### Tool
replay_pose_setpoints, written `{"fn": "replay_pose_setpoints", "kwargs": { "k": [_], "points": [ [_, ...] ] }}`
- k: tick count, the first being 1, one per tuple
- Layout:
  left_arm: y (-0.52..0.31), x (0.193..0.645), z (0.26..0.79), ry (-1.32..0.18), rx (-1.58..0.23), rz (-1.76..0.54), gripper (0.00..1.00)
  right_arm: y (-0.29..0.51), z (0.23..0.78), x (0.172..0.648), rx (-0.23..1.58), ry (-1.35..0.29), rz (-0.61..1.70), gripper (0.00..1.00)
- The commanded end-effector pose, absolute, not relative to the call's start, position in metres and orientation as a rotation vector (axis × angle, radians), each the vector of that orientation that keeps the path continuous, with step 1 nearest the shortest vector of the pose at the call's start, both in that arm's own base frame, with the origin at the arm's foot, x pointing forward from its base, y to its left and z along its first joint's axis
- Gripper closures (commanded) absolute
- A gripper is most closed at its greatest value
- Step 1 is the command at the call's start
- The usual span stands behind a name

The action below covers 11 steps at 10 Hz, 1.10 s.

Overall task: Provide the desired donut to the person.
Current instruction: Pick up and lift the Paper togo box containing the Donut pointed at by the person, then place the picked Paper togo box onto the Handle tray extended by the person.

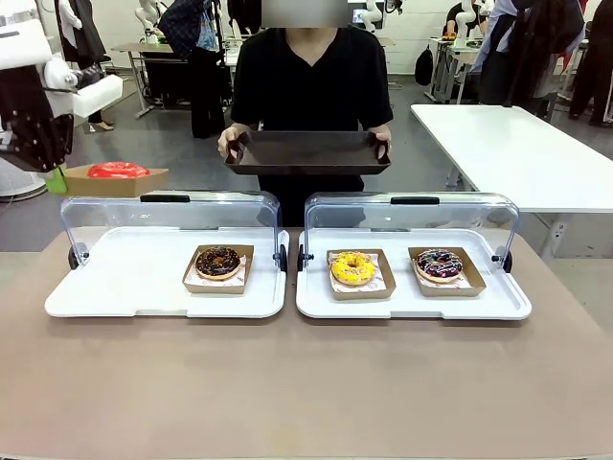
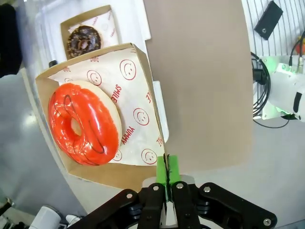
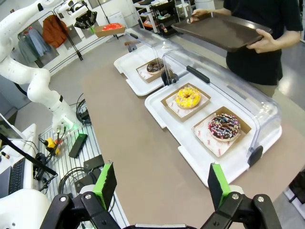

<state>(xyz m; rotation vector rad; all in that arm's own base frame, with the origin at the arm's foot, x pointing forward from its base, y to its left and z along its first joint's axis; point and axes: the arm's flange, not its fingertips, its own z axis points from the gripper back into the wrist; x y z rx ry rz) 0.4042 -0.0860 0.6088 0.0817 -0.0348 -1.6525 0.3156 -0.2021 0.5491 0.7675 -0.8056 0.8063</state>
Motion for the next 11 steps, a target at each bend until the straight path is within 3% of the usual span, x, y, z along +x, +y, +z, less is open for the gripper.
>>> {"fn": "replay_pose_setpoints", "kwargs": {
  "k": [1, 3, 11],
  "points": [
    [-0.083, 0.411, 0.612, -0.011, 0.082, -1.622, 1.00, -0.203, 0.550, 0.317, 0.779, -0.833, 0.814, 0.00],
    [-0.069, 0.410, 0.605, -0.015, 0.014, -1.643, 1.00, -0.203, 0.550, 0.317, 0.779, -0.833, 0.814, 0.00],
    [-0.081, 0.409, 0.611, -0.030, 0.071, -1.638, 1.00, -0.203, 0.550, 0.317, 0.779, -0.833, 0.814, 0.00]
  ]
}}
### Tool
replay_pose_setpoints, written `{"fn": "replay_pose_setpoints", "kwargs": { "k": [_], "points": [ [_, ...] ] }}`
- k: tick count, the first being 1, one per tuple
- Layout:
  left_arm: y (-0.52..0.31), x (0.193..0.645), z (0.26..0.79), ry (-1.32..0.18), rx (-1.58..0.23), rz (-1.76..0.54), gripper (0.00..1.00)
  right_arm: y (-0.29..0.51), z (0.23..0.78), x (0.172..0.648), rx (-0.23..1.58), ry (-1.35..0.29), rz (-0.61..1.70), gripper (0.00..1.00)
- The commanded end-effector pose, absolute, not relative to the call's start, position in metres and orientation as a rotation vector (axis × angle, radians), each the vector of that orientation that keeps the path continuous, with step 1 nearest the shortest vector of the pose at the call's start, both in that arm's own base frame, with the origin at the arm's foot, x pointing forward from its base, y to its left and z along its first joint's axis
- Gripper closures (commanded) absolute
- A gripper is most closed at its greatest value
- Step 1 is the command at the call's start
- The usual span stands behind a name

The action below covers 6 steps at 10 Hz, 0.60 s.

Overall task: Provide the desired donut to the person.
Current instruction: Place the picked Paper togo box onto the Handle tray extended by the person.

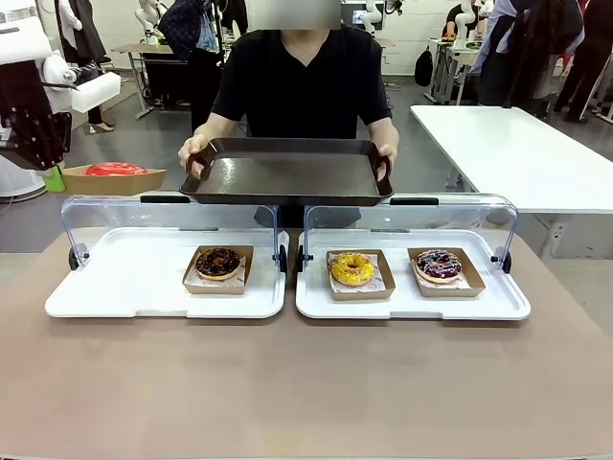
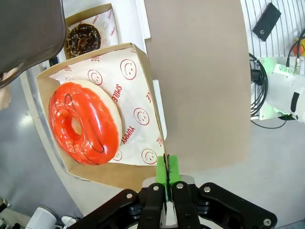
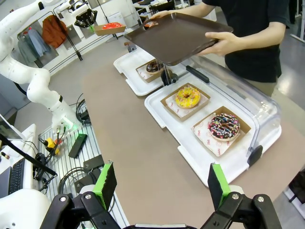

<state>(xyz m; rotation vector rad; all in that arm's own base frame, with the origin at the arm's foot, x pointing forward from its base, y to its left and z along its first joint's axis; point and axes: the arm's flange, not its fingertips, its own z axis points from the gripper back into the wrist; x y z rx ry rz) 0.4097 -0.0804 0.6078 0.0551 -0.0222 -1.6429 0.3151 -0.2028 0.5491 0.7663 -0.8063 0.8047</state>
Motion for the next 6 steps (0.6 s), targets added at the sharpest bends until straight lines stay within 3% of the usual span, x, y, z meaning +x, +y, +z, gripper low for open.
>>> {"fn": "replay_pose_setpoints", "kwargs": {
  "k": [1, 4, 6],
  "points": [
    [-0.081, 0.409, 0.611, -0.030, 0.071, -1.638, 1.00, -0.203, 0.550, 0.317, 0.779, -0.833, 0.814, 0.00],
    [-0.080, 0.410, 0.608, -0.022, 0.055, -1.643, 0.98, -0.203, 0.550, 0.317, 0.779, -0.833, 0.814, 0.00],
    [-0.109, 0.408, 0.636, -0.087, 0.068, -1.679, 0.98, -0.203, 0.550, 0.317, 0.779, -0.833, 0.814, 0.00]
  ]
}}
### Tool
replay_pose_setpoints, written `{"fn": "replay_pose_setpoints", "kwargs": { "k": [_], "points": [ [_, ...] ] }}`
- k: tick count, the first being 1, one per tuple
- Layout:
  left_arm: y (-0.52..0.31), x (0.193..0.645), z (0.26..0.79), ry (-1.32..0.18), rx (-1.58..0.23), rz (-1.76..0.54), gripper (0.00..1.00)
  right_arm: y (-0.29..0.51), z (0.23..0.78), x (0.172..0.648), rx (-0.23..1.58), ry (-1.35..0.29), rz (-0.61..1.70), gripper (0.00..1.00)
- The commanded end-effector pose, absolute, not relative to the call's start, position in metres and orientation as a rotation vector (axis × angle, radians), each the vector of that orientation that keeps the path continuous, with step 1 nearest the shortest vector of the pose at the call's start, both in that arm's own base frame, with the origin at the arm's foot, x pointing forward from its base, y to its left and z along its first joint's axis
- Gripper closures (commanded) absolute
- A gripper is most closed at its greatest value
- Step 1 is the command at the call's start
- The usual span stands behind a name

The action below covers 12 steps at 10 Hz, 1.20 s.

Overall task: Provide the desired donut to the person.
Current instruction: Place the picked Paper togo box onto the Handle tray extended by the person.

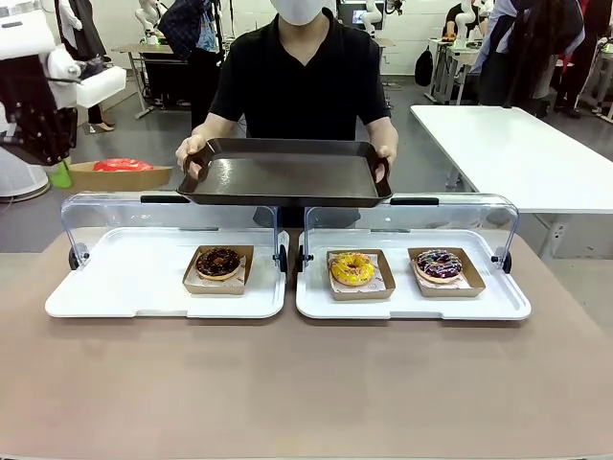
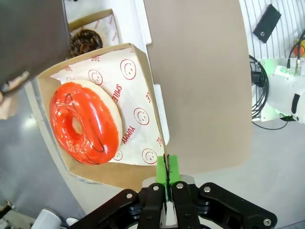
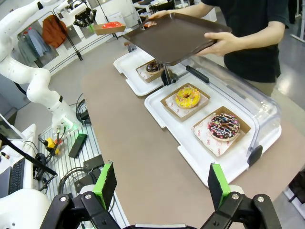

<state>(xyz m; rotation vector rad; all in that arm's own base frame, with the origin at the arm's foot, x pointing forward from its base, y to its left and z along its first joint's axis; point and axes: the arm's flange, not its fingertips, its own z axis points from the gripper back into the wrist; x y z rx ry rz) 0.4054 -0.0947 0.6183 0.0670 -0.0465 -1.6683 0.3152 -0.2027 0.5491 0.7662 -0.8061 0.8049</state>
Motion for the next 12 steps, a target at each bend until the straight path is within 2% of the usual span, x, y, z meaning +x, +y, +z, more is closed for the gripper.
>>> {"fn": "replay_pose_setpoints", "kwargs": {
  "k": [1, 3, 5, 8, 10, 12],
  "points": [
    [-0.124, 0.420, 0.657, -0.089, 0.126, -1.706, 0.98, -0.203, 0.550, 0.317, 0.779, -0.833, 0.814, 0.00],
    [-0.158, 0.420, 0.672, -0.115, 0.204, -1.712, 0.98, -0.203, 0.550, 0.317, 0.779, -0.833, 0.814, 0.00],
    [-0.190, 0.458, 0.675, -0.112, 0.214, -1.722, 0.98, -0.203, 0.550, 0.317, 0.779, -0.833, 0.814, 0.00],
    [-0.211, 0.508, 0.647, -0.104, 0.231, -1.664, 0.98, -0.203, 0.550, 0.317, 0.779, -0.833, 0.814, 0.00],
    [-0.209, 0.550, 0.626, -0.101, 0.177, -1.663, 0.98, -0.203, 0.550, 0.317, 0.779, -0.833, 0.814, 0.00],
    [-0.211, 0.566, 0.604, -0.096, 0.147, -1.644, 0.98, -0.203, 0.550, 0.317, 0.779, -0.833, 0.814, 0.00]
  ]
}}
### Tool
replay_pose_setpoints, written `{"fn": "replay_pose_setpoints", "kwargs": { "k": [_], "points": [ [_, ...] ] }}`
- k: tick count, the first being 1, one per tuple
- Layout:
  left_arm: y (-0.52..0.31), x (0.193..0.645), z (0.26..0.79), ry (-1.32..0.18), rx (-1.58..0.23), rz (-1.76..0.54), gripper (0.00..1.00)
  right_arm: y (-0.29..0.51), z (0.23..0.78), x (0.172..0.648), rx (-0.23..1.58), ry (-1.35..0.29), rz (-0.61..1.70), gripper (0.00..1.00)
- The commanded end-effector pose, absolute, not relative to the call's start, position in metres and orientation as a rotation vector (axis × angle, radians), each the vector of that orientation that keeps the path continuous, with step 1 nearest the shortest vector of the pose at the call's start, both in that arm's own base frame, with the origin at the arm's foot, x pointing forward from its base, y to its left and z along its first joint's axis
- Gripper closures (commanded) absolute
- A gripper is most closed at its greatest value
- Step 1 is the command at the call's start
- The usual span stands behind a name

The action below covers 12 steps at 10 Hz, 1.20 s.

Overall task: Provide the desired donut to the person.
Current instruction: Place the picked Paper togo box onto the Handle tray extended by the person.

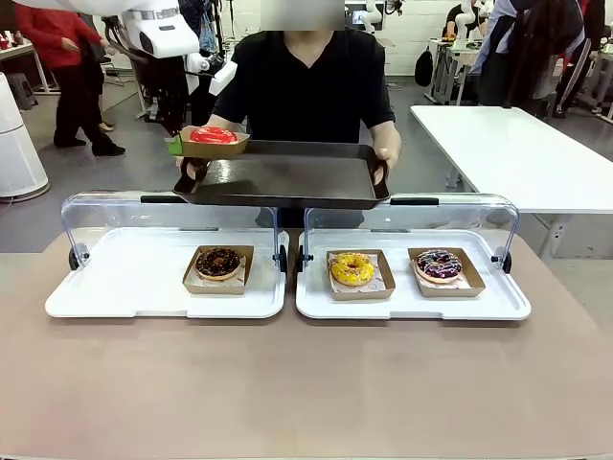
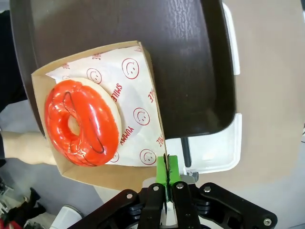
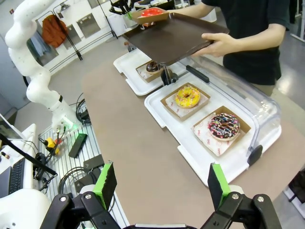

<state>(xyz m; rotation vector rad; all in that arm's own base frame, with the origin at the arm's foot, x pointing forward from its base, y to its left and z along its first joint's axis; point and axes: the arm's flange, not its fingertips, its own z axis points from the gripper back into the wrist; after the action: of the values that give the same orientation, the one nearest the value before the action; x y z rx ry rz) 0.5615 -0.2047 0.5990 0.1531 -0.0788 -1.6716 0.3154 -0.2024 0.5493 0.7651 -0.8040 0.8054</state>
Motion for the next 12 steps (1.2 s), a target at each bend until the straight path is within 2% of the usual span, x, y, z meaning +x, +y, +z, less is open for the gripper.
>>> {"fn": "replay_pose_setpoints", "kwargs": {
  "k": [1, 8, 11, 12],
  "points": [
    [-0.213, 0.575, 0.594, -0.091, 0.131, -1.648, 0.98, -0.203, 0.550, 0.317, 0.779, -0.833, 0.814, 0.00],
    [-0.212, 0.598, 0.564, -0.060, 0.051, -1.650, 0.98, -0.203, 0.550, 0.317, 0.779, -0.833, 0.814, 0.00],
    [-0.215, 0.598, 0.563, -0.064, 0.026, -1.668, 0.07, -0.203, 0.550, 0.317, 0.779, -0.833, 0.814, 0.00],
    [-0.216, 0.597, 0.565, -0.065, 0.026, -1.677, 0.00, -0.203, 0.550, 0.317, 0.779, -0.833, 0.814, 0.00]
  ]
}}
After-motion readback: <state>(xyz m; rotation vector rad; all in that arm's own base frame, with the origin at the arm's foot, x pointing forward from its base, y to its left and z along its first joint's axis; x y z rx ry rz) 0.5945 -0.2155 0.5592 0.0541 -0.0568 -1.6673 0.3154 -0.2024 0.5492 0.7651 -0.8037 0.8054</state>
